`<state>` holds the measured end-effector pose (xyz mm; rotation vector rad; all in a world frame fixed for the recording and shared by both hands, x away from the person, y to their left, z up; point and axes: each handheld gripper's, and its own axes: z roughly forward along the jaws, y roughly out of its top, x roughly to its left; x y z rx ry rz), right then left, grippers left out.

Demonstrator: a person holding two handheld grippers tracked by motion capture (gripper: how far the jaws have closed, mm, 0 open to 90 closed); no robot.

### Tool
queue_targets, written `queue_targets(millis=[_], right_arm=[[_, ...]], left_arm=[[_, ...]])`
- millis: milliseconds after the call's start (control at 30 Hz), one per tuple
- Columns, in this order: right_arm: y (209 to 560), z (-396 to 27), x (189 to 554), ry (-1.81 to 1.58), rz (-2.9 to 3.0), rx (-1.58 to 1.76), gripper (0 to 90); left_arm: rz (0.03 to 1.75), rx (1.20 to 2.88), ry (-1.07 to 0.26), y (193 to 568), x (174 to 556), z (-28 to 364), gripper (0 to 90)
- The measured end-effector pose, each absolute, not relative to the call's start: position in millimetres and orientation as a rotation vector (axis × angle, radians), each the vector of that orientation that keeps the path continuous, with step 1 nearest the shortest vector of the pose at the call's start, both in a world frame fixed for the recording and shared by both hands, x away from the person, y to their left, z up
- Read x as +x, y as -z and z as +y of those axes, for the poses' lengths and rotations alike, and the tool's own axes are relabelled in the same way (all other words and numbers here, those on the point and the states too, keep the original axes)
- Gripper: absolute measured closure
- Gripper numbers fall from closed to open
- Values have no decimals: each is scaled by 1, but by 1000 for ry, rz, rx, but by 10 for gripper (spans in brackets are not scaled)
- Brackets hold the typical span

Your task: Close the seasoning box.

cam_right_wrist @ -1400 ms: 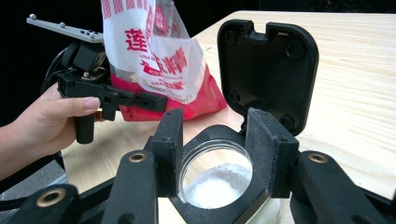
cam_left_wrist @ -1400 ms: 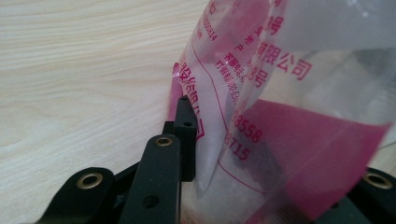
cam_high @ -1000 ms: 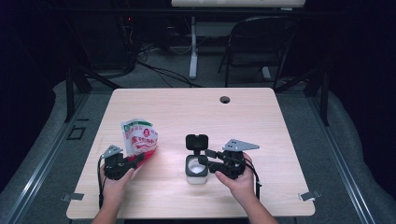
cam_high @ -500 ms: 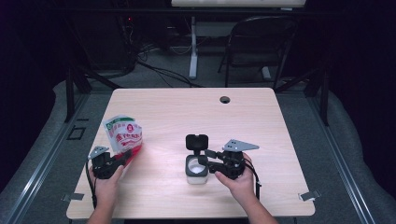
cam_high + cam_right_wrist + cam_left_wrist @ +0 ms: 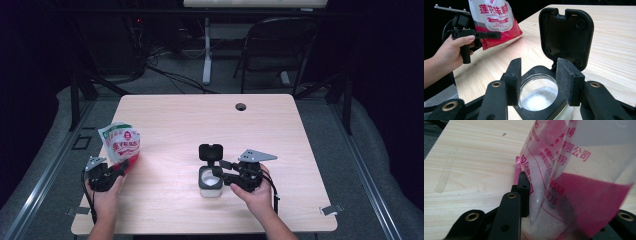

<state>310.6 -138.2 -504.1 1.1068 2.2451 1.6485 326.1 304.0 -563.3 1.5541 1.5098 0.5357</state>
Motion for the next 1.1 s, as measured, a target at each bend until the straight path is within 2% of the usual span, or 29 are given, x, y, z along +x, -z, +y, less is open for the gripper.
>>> queue_targets(millis=[400, 533, 667, 767, 1100], right_arm=[[504, -139, 311, -1653, 2238, 1115, 556], [504, -139, 311, -1651, 2241, 1116, 554], [504, -139, 311, -1655, 2240, 1110, 551], [504, -139, 311, -1652, 2241, 1109, 549], [504, -140, 311, -1651, 2231, 1116, 532]], left_arm=[[1499, 1561, -517, 563, 326, 299, 660], [1481, 1549, -523, 561, 325, 296, 581], [1443, 1607, -540, 557, 323, 286, 507], [1411, 1591, -598, 552, 320, 280, 437], [1319, 1584, -567, 537, 316, 268, 412]])
